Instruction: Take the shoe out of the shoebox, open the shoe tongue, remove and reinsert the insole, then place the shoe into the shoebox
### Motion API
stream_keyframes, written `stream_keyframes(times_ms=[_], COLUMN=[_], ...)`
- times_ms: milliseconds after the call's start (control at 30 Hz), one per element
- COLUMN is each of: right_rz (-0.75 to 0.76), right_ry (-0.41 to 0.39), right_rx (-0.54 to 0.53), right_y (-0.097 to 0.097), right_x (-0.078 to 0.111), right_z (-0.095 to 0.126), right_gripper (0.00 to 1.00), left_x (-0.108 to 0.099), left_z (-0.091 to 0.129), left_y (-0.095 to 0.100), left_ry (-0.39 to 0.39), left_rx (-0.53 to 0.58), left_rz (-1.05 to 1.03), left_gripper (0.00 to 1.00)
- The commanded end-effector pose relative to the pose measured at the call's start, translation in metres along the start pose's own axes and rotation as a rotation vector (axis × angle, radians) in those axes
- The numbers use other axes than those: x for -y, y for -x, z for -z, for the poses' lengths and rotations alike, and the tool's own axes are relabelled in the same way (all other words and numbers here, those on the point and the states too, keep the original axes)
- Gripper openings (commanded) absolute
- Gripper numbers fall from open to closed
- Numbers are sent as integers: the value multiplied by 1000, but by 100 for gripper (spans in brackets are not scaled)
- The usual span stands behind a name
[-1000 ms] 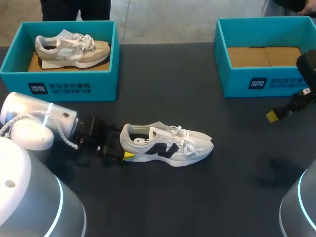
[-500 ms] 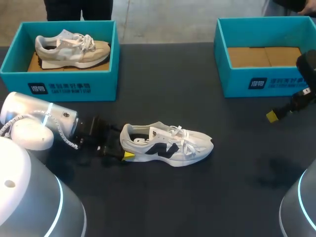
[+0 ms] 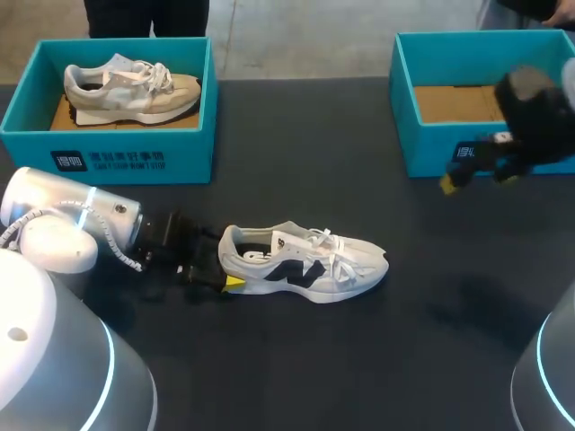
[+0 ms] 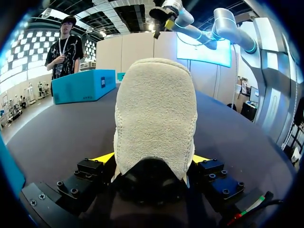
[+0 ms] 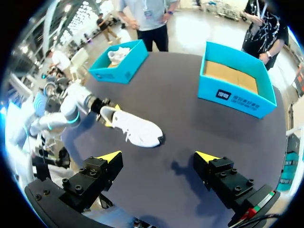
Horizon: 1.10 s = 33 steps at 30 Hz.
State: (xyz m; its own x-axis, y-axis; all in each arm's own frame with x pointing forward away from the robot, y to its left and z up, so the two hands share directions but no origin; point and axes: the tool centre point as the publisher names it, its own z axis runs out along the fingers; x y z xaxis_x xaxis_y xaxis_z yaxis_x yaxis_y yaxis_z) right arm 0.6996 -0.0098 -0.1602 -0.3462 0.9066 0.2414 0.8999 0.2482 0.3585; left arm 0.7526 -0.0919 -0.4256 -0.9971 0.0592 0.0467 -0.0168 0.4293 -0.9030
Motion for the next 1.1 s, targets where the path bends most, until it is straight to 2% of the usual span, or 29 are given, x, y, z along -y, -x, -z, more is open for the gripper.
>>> stream_keyframes(times_ms=[33, 333, 600, 1100], right_rz=[-27, -101, -109, -187], right_ry=[-93, -193, -232, -255], right_rx=[61, 160, 197, 202], right_y=[-18, -50, -77, -111], right_x=[-44, -64, -77, -75], right_z=[-14, -28, -47, -80], right_gripper=[100, 100, 100, 100], left_x=[-2, -2, -2, -2], left_z=[-5, -5, -5, -5], left_y=[3, 3, 3, 3], left_ry=[3, 3, 3, 3], left_rx=[-1, -1, -1, -1], left_rz=[0, 0, 0, 0], left_gripper=[0, 0, 0, 0])
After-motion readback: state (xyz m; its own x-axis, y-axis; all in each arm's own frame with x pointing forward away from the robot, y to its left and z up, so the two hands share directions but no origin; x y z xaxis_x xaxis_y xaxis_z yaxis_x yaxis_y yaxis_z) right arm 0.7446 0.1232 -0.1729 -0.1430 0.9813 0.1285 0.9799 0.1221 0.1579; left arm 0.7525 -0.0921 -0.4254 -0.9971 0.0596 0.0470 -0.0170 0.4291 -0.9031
